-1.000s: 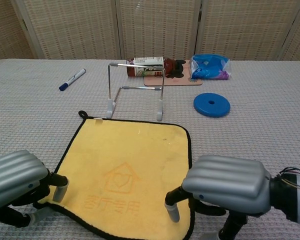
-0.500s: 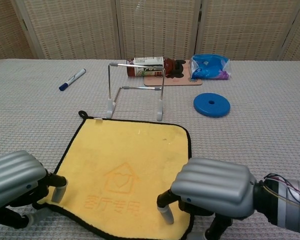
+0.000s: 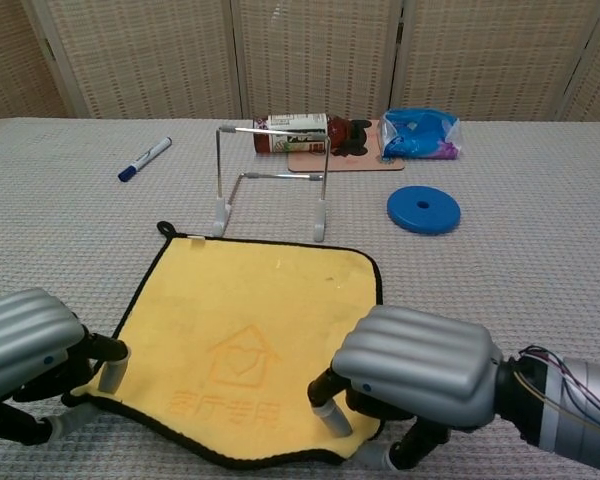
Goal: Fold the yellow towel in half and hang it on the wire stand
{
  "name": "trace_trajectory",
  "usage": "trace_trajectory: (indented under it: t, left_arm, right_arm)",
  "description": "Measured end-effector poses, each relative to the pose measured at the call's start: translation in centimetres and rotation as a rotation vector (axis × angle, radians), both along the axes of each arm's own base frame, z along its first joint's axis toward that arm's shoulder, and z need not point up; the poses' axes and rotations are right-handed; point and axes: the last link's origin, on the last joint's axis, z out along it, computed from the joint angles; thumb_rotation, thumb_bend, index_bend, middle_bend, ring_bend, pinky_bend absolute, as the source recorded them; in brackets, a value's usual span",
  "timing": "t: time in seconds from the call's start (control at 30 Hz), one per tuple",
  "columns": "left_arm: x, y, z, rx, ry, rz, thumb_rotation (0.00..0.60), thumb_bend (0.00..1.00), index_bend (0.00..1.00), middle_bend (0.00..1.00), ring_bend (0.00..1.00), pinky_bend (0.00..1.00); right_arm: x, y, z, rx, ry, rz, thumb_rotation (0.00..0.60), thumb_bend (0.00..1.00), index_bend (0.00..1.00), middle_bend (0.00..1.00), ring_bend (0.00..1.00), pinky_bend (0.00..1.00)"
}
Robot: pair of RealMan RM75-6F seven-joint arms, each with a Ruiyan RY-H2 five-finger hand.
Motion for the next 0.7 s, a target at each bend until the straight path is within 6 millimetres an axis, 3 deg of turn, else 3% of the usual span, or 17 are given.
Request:
trace_trajectory:
  t: [0.33, 0.7]
  left_arm:
    - [1.3, 2.1, 1.2, -0.016, -0.067, 0.012, 0.6, 0.52, 0.61, 0.97, 0.8, 0.88]
    - [2.8, 6.7, 2.0, -0.008, -0.107, 0.033, 0.6, 0.52, 0.61, 0.97, 0.8, 0.88]
  right_arm:
    - [-0.4, -1.3, 1.4, -0.071, -0.068, -0.119, 0.6, 0.41, 0.61, 0.94, 1.0, 1.0]
    - [-0.4, -4.0, 2.3, -0.182, -0.113, -0.228, 0.6, 0.41, 0.62, 0.95, 1.0, 1.0]
